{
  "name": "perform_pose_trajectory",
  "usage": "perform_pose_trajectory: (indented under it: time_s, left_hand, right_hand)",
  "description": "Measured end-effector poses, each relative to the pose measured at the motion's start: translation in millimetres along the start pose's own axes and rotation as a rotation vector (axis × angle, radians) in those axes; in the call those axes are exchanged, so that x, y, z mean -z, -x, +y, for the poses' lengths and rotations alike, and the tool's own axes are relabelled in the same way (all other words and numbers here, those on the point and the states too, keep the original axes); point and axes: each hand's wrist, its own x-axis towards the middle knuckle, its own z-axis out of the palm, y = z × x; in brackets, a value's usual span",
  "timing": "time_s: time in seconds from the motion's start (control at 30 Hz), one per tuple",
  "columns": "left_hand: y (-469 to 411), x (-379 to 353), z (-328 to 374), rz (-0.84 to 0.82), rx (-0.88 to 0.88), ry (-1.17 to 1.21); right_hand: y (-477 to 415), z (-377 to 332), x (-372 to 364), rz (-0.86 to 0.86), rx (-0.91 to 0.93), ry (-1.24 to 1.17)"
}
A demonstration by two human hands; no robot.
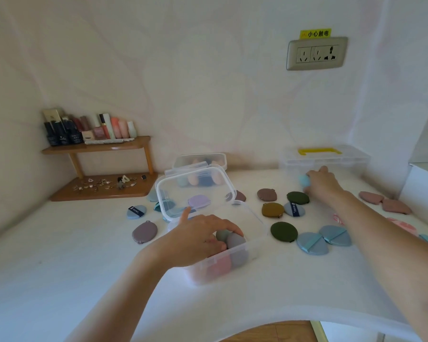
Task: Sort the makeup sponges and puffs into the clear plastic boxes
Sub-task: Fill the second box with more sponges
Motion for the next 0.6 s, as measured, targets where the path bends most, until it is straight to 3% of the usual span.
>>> perform_pose_trajectory:
  time_s: [0.2, 0.27, 0.33, 0.43, 0.5, 0.6]
  left_hand:
    - [-1.9, 0.3, 0.0, 0.001, 0.010, -0.006]
    - [-2.6, 0.3, -0.3, 0.001, 0.012, -0.005]
    - [-3.0, 0.5, -0.5, 0.005, 0.013, -0.009]
    - [-3.7, -0.6, -1.6, -0.002, 0.021, -0.008]
    - [-3.0, -0.8, -2.2, -0.001, 0.023, -0.008]
    - [-0.6, 0.7, -0.2, 0.008, 0.032, -0.028]
  right_hand:
    - [17.3, -7.8, 14.1, 0.240, 0.053, -0.338]
    - [40.4, -29.2, 34.2, 0.182, 0.161, -0.590]
    - [72.6, -55.1, 54.0, -0.028, 0.341, -0.798]
    - [121.0, -87.2, 68.1, -0.231, 0.580, -0.752]
    - [143.1, -102.0, 68.7, -0.296, 0.638, -0.683]
    - [155.8, -116.3, 59.0, -0.235, 0.608, -0.420]
